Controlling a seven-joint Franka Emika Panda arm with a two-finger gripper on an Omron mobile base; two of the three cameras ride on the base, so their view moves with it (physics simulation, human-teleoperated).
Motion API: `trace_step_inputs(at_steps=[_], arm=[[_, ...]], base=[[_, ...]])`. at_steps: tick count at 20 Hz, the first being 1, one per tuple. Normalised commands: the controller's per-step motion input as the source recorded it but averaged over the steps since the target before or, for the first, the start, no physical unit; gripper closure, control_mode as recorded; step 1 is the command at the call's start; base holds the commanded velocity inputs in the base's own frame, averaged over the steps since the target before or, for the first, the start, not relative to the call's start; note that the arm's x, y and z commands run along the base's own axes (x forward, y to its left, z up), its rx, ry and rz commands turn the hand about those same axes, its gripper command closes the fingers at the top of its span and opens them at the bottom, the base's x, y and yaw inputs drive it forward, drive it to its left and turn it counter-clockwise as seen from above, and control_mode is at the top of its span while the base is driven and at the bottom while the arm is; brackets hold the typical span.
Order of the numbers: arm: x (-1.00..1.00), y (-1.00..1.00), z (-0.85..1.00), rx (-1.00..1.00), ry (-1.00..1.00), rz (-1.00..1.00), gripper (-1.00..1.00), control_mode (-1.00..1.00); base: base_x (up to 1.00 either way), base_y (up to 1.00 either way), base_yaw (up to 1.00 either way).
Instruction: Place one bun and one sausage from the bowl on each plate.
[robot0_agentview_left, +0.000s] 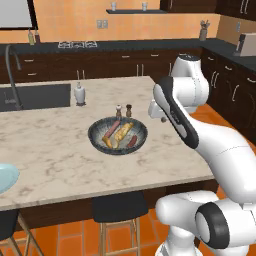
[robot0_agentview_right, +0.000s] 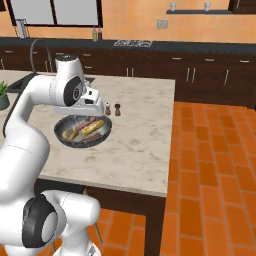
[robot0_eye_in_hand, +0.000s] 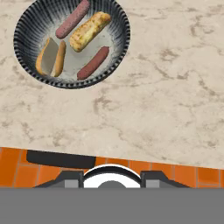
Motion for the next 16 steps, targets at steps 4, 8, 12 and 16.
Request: trace_step_inputs(at_steps=[4, 8, 12, 16], arm=[[0.00, 0.00, 0.00, 0.00, 0.00, 0.00, -1.00, 1.00], [0.00, 0.00, 0.00, 0.00, 0.00, 0.00, -1.00, 1.00], [0.00, 0.00, 0.00, 0.00, 0.00, 0.00, -1.00, 1.00], [0.00, 0.00, 0.00, 0.00, 0.00, 0.00, -1.00, 1.00]], base=[[0.00, 0.00, 0.00], [0.00, 0.51, 0.00], [0.00, 0.90, -0.02], [0.21, 0.53, -0.05]])
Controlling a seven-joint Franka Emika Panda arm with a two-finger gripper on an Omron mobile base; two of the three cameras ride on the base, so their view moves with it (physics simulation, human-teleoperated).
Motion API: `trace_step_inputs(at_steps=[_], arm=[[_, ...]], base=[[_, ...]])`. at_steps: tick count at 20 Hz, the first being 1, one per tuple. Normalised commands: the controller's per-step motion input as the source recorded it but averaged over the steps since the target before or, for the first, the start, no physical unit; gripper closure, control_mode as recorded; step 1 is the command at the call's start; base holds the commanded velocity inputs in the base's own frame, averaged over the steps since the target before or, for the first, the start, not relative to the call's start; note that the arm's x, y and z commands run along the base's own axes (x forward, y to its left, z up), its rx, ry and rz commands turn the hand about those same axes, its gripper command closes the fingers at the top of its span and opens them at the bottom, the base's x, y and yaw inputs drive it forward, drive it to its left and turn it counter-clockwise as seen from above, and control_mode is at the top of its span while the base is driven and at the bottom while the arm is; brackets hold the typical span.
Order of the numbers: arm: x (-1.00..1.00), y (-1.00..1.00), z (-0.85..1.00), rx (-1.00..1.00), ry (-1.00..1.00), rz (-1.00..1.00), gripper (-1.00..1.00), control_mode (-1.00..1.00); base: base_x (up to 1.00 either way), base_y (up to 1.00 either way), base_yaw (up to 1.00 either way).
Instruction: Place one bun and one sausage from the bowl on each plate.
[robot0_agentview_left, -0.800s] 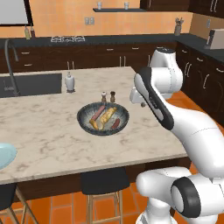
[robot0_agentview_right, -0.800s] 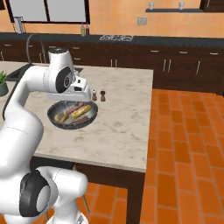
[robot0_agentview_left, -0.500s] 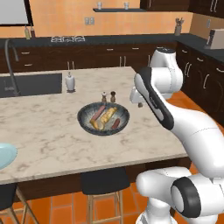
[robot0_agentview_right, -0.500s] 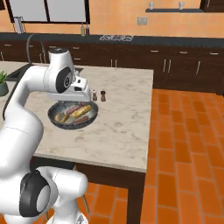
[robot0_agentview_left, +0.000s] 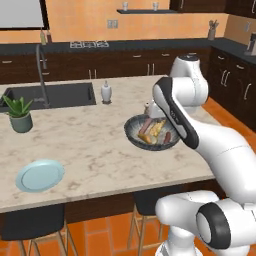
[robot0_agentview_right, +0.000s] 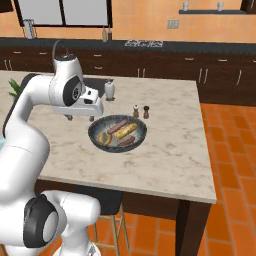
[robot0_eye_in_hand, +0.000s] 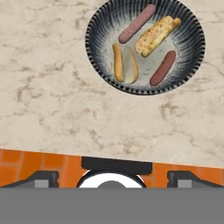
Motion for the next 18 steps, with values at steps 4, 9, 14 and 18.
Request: trace_step_inputs(at_steps=[4, 9, 14, 18], arm=[[0.00, 0.00, 0.00, 0.00, 0.00, 0.00, -1.00, 1.00], [0.00, 0.00, 0.00, 0.00, 0.00, 0.00, -1.00, 1.00], [0.24, 0.00, -0.05, 0.00, 0.00, 0.00, -1.00, -1.00], [0.99, -0.45, -0.45, 0.12, 0.37, 0.00, -1.00, -1.00]], base=[[0.66, 0.08, -0.02], [0.97, -0.03, 0.00], [0.17, 0.00, 0.00], [0.00, 0.00, 0.00]])
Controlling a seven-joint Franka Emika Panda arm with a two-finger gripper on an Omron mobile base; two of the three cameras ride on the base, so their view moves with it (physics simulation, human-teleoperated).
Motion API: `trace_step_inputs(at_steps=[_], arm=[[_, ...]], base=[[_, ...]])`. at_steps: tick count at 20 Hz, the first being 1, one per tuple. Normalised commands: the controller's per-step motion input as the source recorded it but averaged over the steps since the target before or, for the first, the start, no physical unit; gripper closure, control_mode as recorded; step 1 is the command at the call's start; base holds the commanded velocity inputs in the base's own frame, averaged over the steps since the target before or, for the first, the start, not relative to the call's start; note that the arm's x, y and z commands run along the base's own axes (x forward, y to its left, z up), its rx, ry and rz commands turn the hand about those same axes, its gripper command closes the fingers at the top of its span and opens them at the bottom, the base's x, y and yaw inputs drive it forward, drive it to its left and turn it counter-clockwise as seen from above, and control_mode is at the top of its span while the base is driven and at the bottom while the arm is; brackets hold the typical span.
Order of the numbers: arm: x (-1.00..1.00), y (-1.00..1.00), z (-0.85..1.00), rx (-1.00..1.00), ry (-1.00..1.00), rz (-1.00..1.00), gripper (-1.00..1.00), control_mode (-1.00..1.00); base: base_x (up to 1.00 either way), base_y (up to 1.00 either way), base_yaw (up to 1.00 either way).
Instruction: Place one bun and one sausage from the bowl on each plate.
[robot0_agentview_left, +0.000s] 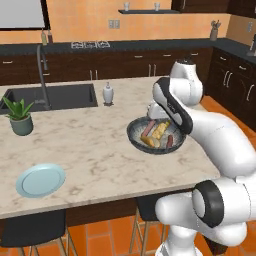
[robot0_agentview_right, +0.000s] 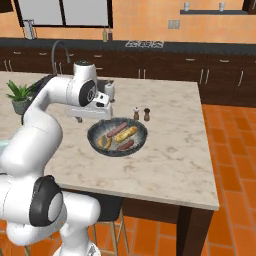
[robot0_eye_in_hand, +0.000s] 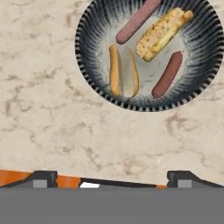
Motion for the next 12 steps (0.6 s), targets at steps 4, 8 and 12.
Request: trace_step_inputs(at_steps=[4, 8, 12], arm=[[1.00, -0.26, -0.61, 0.15, 0.27, 0.00, -1.00, -1.00], [0.96, 0.00, -0.92, 0.00, 0.19, 0.00, -1.00, -1.00], [0.70, 0.22, -0.97, -0.04, 0.26, -0.01, -1.00, -1.00]], base=[[0.00, 0.00, 0.00], [0.00, 0.00, 0.00], [0.00, 0.00, 0.00]])
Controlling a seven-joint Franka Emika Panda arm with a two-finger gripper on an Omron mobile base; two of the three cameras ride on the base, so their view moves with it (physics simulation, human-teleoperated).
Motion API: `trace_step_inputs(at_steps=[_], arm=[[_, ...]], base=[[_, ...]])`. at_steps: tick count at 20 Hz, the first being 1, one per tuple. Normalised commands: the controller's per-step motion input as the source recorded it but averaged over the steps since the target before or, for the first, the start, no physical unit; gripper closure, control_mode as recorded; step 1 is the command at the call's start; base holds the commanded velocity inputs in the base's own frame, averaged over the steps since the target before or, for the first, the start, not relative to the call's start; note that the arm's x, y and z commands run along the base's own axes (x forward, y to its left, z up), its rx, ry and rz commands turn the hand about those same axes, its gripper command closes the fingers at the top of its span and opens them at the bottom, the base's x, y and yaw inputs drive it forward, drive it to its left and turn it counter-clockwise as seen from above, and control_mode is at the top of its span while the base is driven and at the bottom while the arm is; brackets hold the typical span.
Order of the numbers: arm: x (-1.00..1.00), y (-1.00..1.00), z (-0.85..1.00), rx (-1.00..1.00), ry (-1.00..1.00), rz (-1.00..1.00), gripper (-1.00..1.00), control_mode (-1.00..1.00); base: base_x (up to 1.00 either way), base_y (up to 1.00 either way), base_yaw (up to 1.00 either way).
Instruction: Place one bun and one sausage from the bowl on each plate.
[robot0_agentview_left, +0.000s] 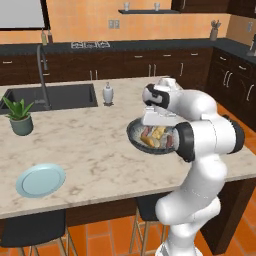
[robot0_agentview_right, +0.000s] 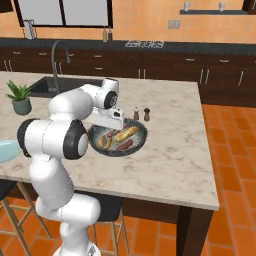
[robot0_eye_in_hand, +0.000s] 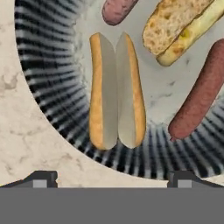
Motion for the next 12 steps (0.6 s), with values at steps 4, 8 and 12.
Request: trace_step_inputs(at_steps=[4, 8, 12], arm=[[0.44, 0.01, -0.91, 0.00, 0.20, 0.00, -1.00, -1.00], [0.13, 0.08, -0.63, 0.00, 0.15, 0.00, -1.00, -1.00], [0.00, 0.11, -0.37, 0.00, 0.12, 0.01, -1.00, -1.00]], base=[[0.00, 0.00, 0.00], [0.00, 0.00, 0.00], [0.00, 0.00, 0.00]])
